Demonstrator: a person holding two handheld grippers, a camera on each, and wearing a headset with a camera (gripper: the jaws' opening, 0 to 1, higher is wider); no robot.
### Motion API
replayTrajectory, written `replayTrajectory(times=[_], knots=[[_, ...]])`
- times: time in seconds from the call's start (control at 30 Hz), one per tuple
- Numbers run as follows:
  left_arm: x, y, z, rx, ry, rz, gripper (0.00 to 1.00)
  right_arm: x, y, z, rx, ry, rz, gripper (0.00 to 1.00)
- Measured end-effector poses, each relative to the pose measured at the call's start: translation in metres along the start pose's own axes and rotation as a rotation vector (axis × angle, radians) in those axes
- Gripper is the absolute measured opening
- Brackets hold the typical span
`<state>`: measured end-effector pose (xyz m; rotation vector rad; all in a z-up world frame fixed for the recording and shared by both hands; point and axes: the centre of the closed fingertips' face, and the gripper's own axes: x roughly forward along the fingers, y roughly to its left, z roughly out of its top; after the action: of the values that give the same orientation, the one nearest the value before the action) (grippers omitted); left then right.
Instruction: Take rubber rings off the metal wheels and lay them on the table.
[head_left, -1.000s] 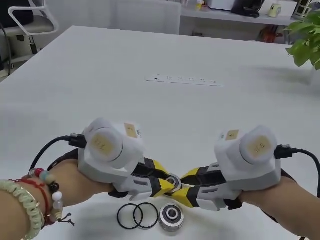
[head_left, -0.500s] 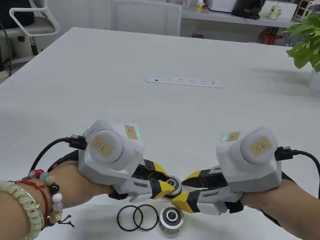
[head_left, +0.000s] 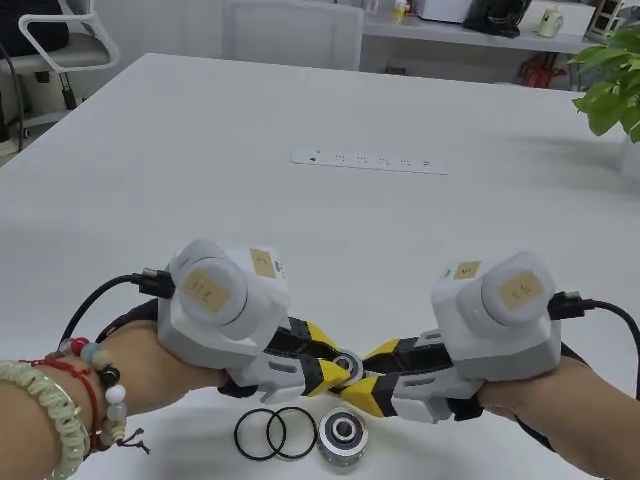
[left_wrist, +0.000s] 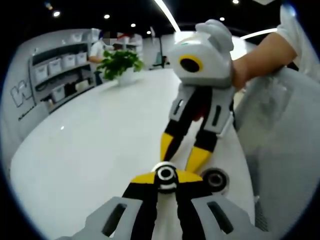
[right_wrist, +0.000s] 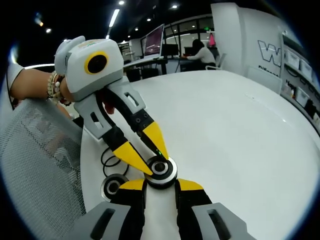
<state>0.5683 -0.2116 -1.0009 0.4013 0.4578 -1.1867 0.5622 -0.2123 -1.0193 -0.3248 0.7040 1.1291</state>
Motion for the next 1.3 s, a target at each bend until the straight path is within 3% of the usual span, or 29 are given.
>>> replayTrajectory(times=[0.23, 0.3, 0.4, 0.6, 0.73, 1.3], knots=[[-0.0003, 0.0001, 0.0000, -0.002, -0.001, 0.001, 0.14, -0.0020, -0.0008, -0.0025, 0.025, 0.012, 0.015, 0.15], [-0.0004, 0.0001, 0.0000, -0.003, -0.001, 0.000, 0.14, -0.0019, -0.0008, -0.0030, 0.064, 0.010, 0.026, 0.15], [-0.0004, 0.0002, 0.0000, -0.004, -0.002, -0.002, 0.14, 0.0000, -0.0015, -0.0025, 0.012, 0.012, 0.005, 0.19], [-0.0006, 0.0006, 0.0002, -0.002, -0.002, -0.002, 0.14, 0.0047, 0.0008, 0.0005, 0.002, -0.004, -0.003, 0.26], [-0.0007, 0.0009, 0.0002, -0.001, -0.002, -0.002, 0.14, 0.0054, 0.0005, 0.0030, -0.030, -0.012, -0.014, 0.24], [0.0005, -0.0010, 0.0007, -0.002, -0.005, -0.011, 0.14, -0.0033, 0.0012, 0.0000, -0.023, -0.001, 0.021, 0.19]])
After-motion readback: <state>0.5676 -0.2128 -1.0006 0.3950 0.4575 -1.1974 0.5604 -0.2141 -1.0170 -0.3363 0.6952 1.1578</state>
